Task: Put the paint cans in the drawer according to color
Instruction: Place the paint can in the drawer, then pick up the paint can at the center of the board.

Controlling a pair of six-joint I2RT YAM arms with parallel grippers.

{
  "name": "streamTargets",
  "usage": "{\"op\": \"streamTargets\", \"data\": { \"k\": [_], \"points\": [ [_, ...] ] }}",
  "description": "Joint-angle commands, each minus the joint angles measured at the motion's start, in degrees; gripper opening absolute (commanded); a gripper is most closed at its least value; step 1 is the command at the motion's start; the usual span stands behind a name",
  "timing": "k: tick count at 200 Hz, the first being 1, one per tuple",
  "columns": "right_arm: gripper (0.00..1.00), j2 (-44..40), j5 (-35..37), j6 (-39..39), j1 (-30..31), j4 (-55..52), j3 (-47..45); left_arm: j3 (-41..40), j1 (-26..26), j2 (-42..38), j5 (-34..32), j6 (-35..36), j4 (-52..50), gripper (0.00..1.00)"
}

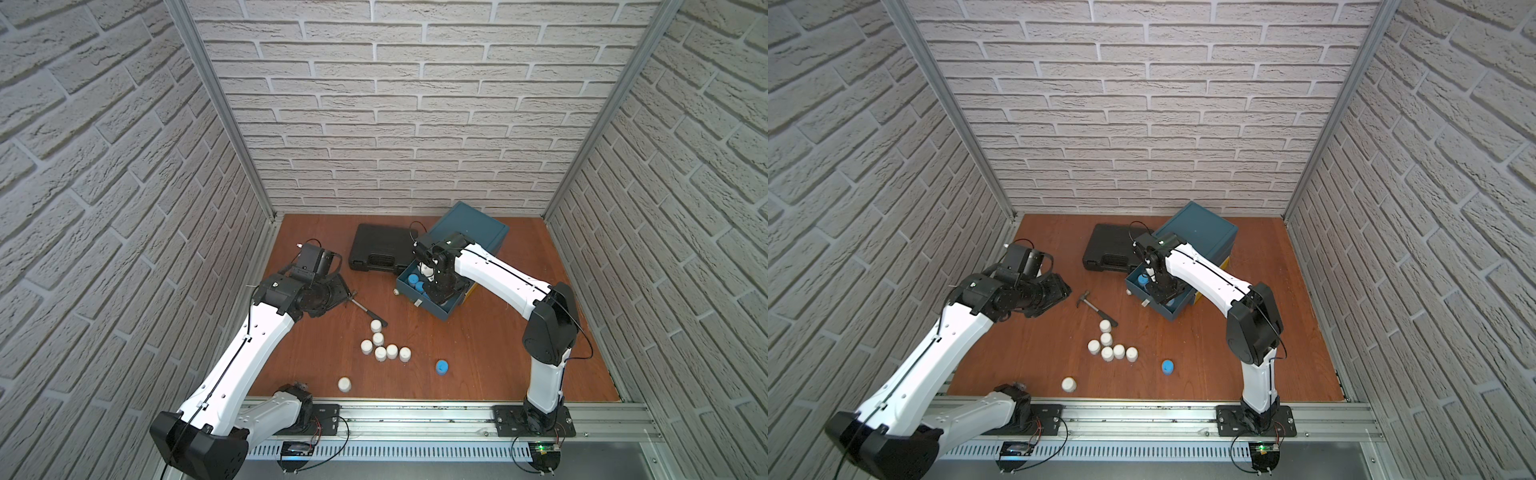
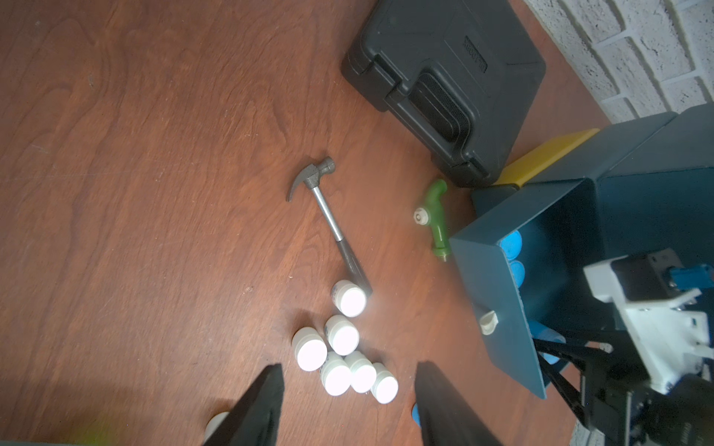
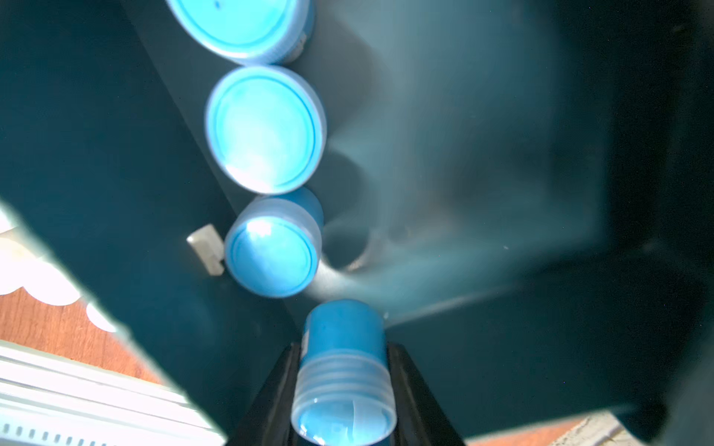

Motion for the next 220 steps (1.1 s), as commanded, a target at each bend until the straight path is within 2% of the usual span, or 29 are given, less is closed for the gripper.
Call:
{"op": "streamTargets", "data": {
  "k": [1,37,62,86,109,149,184,220],
  "points": [
    [0.19,0.7,-2.4,-0.9,-0.9,1.9,-0.7,1.1,0.5,0.0,0.3,0.5,1.0,0.60],
    [0.44,1.2,-2.8,-1.3,-1.3,2.2,-0.6,1.0,0.3,-0.2,0.2,0.4,1.0,0.60],
    [0.53,0.9,-2.5,-1.3,-1.3,2.3,-0.8,0.6,0.4,-0.2,0.3,0.1,1.2,0.60],
    [0.56,-0.3,-1.4,-1.0,-1.3,2.4,-0.4,0.4,0.3,-0.2,0.4,0.0,1.5,0.60],
    [0.53,-2.8,0.4,-0.5,-1.2,2.2,1.0,0.8,0.4,0.0,0.3,0.2,1.4,0.60],
    [0.51,-11.4,1.3,0.2,-0.1,3.6,0.9,0.7,0.4,0.2,0.2,0.5,1.6,0.60],
    [0.53,-19.6,0.4,-0.6,6.8,5.9,-6.1,-0.7,0.4,-0.8,0.0,1.6,2.7,0.60],
    [0.59,-22.6,-2.8,2.0,15.4,7.5,-15.2,-2.5,0.5,-2.5,-0.5,4.4,3.6,0.60]
  ]
}}
